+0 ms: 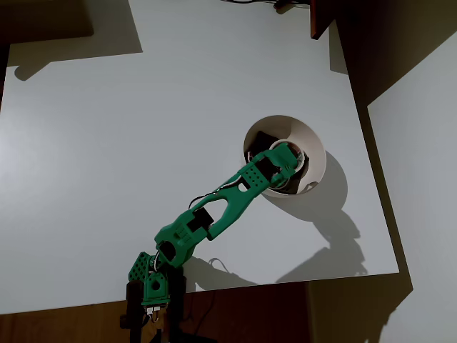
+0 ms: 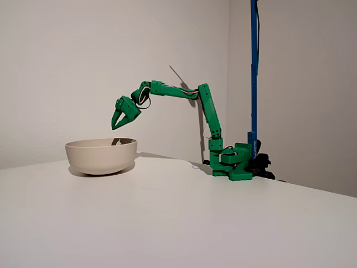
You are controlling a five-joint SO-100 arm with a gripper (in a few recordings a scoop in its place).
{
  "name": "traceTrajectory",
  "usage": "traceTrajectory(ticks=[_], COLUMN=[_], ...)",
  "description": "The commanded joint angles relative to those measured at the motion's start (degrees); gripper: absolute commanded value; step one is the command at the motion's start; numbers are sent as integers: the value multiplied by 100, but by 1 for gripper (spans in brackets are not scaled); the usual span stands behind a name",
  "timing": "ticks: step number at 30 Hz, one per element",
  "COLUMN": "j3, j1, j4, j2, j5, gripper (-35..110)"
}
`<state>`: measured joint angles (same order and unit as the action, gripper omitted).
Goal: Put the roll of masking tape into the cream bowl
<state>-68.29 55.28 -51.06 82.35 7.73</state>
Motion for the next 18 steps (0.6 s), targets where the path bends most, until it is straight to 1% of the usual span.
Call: traceTrajectory(ticks=[1, 5, 10, 14, 18], j3=[475, 439, 123, -1107, -2092], j1=[-272, -747, -1670, -2575, -3419], j4=[-580, -1301, -2224, -2294, -2698], j2=[1389, 2083, 3111, 4474, 5502], j5=[70, -105, -492, -747, -905], gripper=[-8, -8, -8, -8, -8])
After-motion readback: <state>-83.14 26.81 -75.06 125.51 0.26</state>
